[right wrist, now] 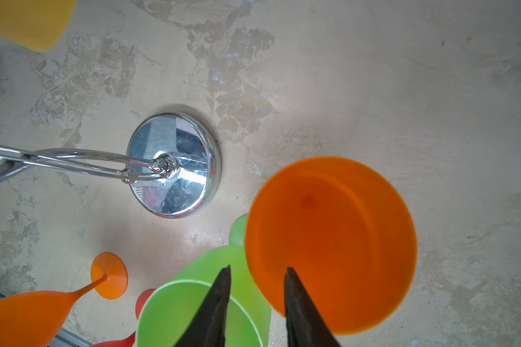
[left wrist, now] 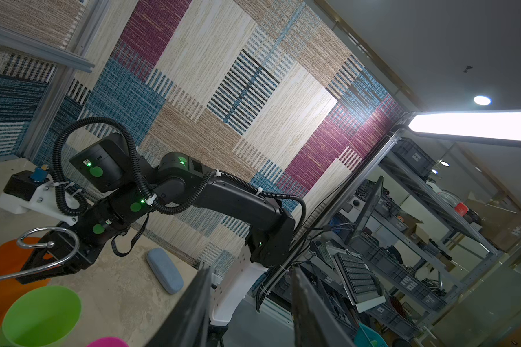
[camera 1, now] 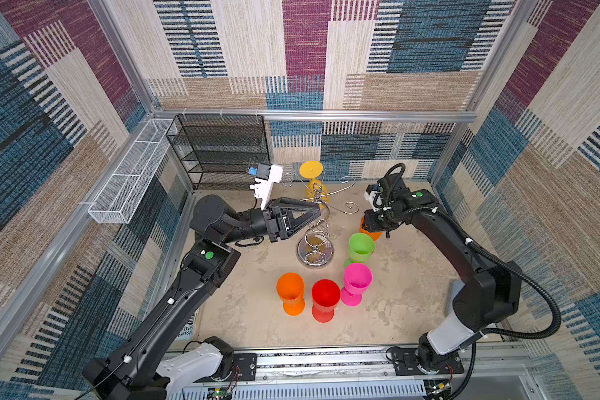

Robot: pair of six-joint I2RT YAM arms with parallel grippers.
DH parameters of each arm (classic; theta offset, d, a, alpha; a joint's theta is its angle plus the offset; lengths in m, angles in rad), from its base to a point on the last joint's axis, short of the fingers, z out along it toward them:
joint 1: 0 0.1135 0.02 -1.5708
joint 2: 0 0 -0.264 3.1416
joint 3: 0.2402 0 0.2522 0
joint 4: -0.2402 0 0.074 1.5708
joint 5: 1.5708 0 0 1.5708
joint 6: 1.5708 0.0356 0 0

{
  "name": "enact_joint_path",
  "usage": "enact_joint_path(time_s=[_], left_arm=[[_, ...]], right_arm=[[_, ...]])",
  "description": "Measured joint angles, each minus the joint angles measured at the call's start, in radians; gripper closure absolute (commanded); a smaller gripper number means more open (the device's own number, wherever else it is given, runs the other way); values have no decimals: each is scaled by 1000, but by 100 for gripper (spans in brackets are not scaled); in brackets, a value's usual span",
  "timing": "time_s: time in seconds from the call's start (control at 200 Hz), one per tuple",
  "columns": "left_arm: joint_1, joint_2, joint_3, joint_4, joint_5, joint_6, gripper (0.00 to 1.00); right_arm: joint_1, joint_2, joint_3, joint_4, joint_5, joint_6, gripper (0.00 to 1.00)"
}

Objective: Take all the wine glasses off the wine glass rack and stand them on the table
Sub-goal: 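Open and withdraw the right gripper while the left gripper reaches to the yellow glass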

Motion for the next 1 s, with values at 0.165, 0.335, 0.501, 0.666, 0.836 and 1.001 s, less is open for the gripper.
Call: enact_joint_path(time_s=[0.165,0.335,0.501,0.666,0.836,1.001], left_arm=[[0,2,0,3,0,0,54],[3,6,20,-40,-9,20,54],[30,24,84,-126,-43,68,53],[150,77,109,-148,-69,50,53],[324,189,155,-119,-79,-25,53],[359,352,426,-325,-73,156,53]], right_arm=[[0,-50,0,2,-31,0,66],[0,-130,-2,22,-63,1,66],[0,-216,8,58,-99,12,64],[-2,-298,12,110,-94,29,57],[-7,-430,-69,214,-41,55,49],[-8,-520,-127,304,-14,68,47]])
